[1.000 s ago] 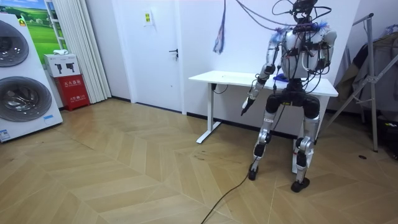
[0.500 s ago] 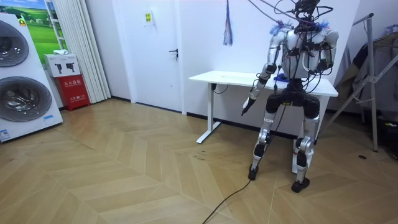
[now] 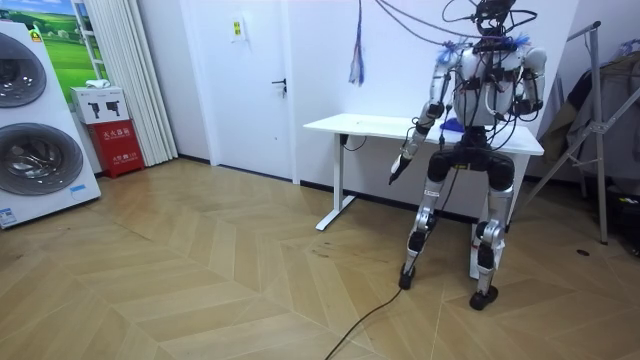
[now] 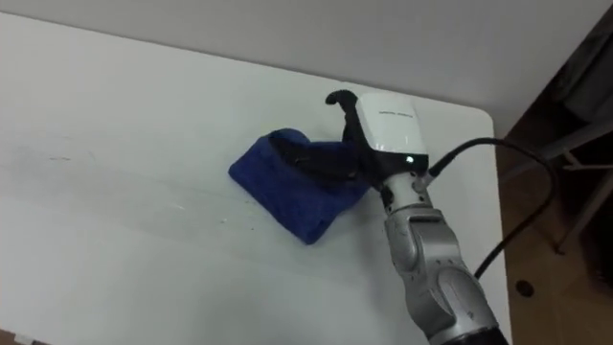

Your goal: Wipe table

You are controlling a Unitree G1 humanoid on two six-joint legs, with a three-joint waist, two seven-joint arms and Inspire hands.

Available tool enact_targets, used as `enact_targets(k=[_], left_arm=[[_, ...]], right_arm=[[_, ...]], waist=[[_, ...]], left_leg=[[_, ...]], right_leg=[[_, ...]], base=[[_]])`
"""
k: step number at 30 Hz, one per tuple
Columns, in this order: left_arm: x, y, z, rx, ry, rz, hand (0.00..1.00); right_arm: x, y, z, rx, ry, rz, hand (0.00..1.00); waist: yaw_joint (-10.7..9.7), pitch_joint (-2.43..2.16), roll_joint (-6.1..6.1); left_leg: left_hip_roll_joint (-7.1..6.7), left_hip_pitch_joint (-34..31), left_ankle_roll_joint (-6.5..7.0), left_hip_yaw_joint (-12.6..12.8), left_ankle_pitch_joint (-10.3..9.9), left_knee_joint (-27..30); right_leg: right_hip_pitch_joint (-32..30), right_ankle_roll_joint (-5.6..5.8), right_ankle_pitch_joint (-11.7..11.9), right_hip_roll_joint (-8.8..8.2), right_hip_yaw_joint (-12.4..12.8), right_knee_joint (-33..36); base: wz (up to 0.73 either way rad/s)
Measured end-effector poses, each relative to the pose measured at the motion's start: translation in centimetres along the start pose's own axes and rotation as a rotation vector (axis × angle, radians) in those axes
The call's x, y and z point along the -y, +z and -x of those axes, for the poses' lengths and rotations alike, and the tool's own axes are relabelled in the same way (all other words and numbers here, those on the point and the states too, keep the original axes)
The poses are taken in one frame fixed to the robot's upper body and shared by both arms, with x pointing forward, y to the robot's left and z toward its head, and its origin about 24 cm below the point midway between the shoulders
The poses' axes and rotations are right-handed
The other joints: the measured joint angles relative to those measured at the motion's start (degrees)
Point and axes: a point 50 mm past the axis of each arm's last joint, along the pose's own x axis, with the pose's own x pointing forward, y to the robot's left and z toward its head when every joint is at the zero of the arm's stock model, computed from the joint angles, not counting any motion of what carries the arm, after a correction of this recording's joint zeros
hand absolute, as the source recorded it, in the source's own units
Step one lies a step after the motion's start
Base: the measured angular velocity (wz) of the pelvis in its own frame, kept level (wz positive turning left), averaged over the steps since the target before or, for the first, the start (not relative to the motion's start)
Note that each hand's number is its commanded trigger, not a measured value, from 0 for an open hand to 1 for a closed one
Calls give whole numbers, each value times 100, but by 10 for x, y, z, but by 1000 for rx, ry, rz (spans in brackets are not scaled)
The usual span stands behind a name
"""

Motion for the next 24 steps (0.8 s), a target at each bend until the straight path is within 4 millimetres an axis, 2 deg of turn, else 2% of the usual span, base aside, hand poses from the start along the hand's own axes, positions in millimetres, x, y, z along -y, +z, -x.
enact_targets(k=[4, 6, 9, 11, 13, 17, 18, 21, 23, 24], left_arm=[[-3, -8, 1, -33, 10, 68, 0], [-4, -12, 2, -48, 15, 95, 0], [-6, -20, 4, -66, 24, 107, 0], [-11, -29, 5, -98, 48, 136, 0], [-16, -37, 6, -123, 69, 155, 0], [-20, -52, 12, -169, 88, 170, 0], [-20, -55, 13, -176, 89, 168, 0], [-25, -60, 15, -189, 110, 183, 0], [-32, -62, 15, -193, 127, 186, 0], [-33, -62, 15, -193, 130, 184, 0]], right_arm=[[6, -5, 11, -26, -26, -35, 0], [10, -7, 12, -32, -37, -39, 0], [20, -19, 18, -76, -75, -38, 0], [28, -36, 23, -141, -110, -45, 0], [36, -52, 29, -204, -146, -33, 0], [46, -82, 48, -333, -234, -36, 0], [46, -86, 51, -347, -241, -43, 0], [31, -116, 72, -488, -212, -84, 0], [9, -141, 93, -646, -139, -163, 0], [4, -147, 100, -690, -122, -179, 0]], waist=[[-192, -16, 8], [-358, -22, 9], [-488, -33, -8], [-587, -72, -52], [-662, -87, -74], [-818, -82, -79], [-851, -79, -73], [-929, -76, -111], [-1034, -72, -140], [-1053, -67, -149]], left_leg=[[-7, 19, 0, 44, 0, -6], [-9, 39, 0, 54, 0, -5], [-15, 103, 0, 88, 0, -14], [-15, 117, 0, 116, 0, -19], [-16, 128, 0, 130, 0, -33], [-17, 184, 1, 199, 0, -52], [-17, 191, 1, 200, 0, -53], [-19, 208, 5, 205, 2, -64], [-20, 223, 7, 208, 4, -61], [-23, 221, 10, 208, 6, -60]], right_leg=[[13, 2, 0, 0, 102, 2], [24, 11, 5, 0, 109, 1], [65, 13, 6, -2, 145, 2], [66, 15, 5, -5, 157, 8], [69, 15, 5, -7, 161, 9], [70, 18, 7, -7, 222, 10], [75, 18, 7, -7, 225, 10], [88, 20, 8, -9, 226, 13], [107, 20, 8, -15, 225, 19], [109, 20, 8, -18, 224, 19]], base=[[-5], [-2], [-3], [-3], [-2], [-6], [-6], [0], [0], [3]])
